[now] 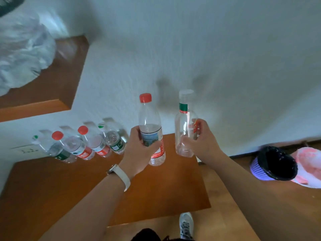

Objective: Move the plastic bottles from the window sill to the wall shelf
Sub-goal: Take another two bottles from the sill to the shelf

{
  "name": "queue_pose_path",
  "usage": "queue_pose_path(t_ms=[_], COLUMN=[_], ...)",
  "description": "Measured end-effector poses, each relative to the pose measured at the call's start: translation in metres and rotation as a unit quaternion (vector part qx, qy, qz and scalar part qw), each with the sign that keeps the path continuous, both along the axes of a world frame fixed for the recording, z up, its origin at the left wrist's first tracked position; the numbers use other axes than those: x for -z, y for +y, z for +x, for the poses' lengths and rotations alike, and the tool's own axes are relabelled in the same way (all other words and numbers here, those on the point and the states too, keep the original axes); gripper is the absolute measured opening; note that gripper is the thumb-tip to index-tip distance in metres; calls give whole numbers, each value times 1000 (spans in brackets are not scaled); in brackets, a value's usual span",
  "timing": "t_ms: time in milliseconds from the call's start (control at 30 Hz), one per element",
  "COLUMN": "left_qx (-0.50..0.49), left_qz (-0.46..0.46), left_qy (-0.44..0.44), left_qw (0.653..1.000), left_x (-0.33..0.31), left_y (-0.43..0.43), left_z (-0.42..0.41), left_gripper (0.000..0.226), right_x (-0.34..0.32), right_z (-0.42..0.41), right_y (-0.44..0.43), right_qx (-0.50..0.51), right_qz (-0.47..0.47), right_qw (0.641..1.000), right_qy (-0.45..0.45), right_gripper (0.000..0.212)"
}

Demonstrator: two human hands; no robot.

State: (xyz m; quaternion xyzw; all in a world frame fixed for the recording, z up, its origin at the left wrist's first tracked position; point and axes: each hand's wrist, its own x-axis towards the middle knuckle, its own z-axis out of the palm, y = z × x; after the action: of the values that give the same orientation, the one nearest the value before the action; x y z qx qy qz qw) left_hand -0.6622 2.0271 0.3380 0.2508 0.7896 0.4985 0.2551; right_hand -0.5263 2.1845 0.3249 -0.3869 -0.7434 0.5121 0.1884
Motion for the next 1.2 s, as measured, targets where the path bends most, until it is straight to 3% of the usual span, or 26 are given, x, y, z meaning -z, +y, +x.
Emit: queue_pose_path(t_ms=[267, 600, 833, 1200], left_qx=[-53, -52, -66, -89], left_qz=[-13, -66, -85, -79], left_qy=[15, 45, 111, 113], left_qw=[998, 995, 988, 986], left_x=[35, 108, 145, 163], left_y=[-14, -8, 0, 11], left_z=[-22, -54, -74, -85], left_gripper=[55, 56, 65, 62], right_x=[28, 79, 125, 181], right_z=[-32, -68, -87, -112], right_y=[7, 1, 7, -2], right_qx=[-62, -35, -38, 4], right_qz=[-32, 14, 36, 85], right_qw=[997, 993, 993, 993], right_qy=[-32, -110, -106, -85], right_gripper=[57, 61, 50, 82])
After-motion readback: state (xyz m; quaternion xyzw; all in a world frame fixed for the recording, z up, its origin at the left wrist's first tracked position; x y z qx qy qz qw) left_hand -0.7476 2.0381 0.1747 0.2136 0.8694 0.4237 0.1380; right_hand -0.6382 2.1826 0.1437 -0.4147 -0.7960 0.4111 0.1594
